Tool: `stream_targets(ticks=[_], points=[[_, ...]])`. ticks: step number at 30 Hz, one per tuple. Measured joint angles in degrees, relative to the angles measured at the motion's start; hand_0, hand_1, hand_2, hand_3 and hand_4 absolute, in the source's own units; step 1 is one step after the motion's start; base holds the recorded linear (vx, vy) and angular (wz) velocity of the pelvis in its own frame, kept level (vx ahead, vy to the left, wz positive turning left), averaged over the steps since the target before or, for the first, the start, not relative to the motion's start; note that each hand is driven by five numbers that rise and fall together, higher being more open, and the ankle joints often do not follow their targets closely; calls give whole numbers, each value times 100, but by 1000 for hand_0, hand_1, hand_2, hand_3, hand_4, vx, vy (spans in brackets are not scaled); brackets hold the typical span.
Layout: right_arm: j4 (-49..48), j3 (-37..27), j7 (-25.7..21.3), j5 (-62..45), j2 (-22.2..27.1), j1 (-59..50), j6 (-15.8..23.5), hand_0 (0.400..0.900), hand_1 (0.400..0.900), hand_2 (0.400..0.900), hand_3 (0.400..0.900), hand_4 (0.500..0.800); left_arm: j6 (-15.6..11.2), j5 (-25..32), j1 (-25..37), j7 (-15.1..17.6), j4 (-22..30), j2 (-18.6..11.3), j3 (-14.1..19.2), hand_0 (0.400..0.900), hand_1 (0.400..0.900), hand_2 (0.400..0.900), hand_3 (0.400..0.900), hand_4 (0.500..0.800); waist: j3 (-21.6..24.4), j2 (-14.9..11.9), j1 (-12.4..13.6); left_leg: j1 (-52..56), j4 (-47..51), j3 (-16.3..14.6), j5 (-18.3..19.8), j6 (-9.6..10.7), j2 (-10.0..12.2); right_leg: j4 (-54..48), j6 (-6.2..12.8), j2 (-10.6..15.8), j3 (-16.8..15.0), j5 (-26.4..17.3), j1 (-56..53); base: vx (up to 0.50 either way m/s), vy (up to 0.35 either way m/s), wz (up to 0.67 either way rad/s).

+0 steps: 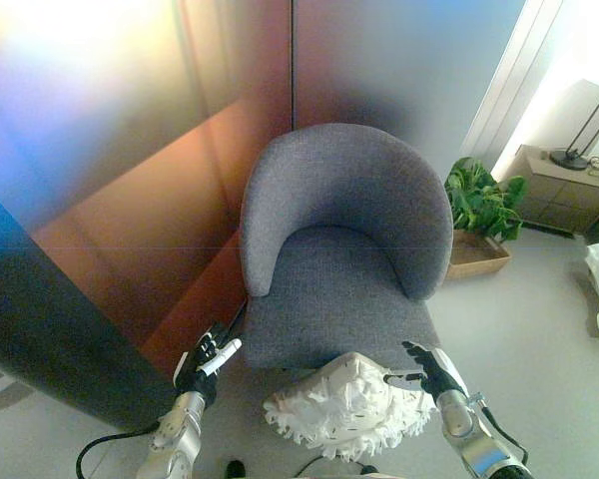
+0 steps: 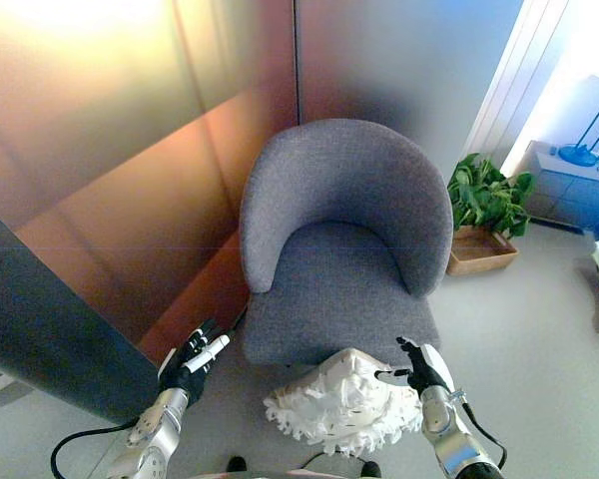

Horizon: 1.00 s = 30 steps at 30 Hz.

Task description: Pick up the pillow and put it on the sofa.

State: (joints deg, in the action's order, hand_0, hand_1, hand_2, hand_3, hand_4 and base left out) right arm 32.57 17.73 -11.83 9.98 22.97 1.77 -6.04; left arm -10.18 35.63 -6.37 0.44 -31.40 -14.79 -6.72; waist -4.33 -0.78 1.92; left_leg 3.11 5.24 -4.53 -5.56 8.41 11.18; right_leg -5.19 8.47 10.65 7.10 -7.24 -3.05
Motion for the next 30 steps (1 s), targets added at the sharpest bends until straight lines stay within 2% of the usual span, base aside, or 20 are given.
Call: stream_targets(ticks=[8, 14, 20, 23, 30], points=[[913, 218, -39, 195, 5, -177, 29, 900, 900, 900, 900, 800, -15, 1, -20, -11, -6, 2, -14, 900, 900, 900, 900, 800, -20, 31, 53, -139, -1, 50, -4, -4, -6, 0, 0, 2, 36, -1, 101, -16, 7, 6], [1408, 453, -207, 143, 13, -461, 44, 900, 900, 900, 900, 800, -126, 7, 70, -27, -11, 7, -136, 900, 900, 900, 900, 800, -147, 185, 148, -363, -3, 97, -28, -17, -33, 0, 7, 2, 94, -15, 304, -125, 18, 4], [1892, 514, -293, 68, 17, -1341, 153, 900, 900, 900, 900, 800, -258, 25, 525, 30, -19, 4, -352, 900, 900, 900, 900, 800, -509, 319, 163, -592, -60, 159, -78, -34, -87, 6, 10, 4, 120, -89, 507, -99, 22, 4], [2138, 638, -300, 24, 23, -1798, 194, 900, 900, 900, 900, 800, -320, 29, 784, 76, -22, 3, -377, 900, 900, 900, 900, 800, -736, 328, 193, -620, -63, 285, -139, -18, -118, 21, 13, 14, 120, -94, 526, -56, 13, 2], [2413, 695, -297, -74, 87, -2284, 263, 900, 900, 900, 900, 800, -493, 83, 1137, 163, -26, 6, -493, 900, 900, 900, 900, 800, -1047, 412, 311, -732, -66, 365, -318, -30, -131, 21, 14, 14, 133, -92, 605, -29, 2, 3]])
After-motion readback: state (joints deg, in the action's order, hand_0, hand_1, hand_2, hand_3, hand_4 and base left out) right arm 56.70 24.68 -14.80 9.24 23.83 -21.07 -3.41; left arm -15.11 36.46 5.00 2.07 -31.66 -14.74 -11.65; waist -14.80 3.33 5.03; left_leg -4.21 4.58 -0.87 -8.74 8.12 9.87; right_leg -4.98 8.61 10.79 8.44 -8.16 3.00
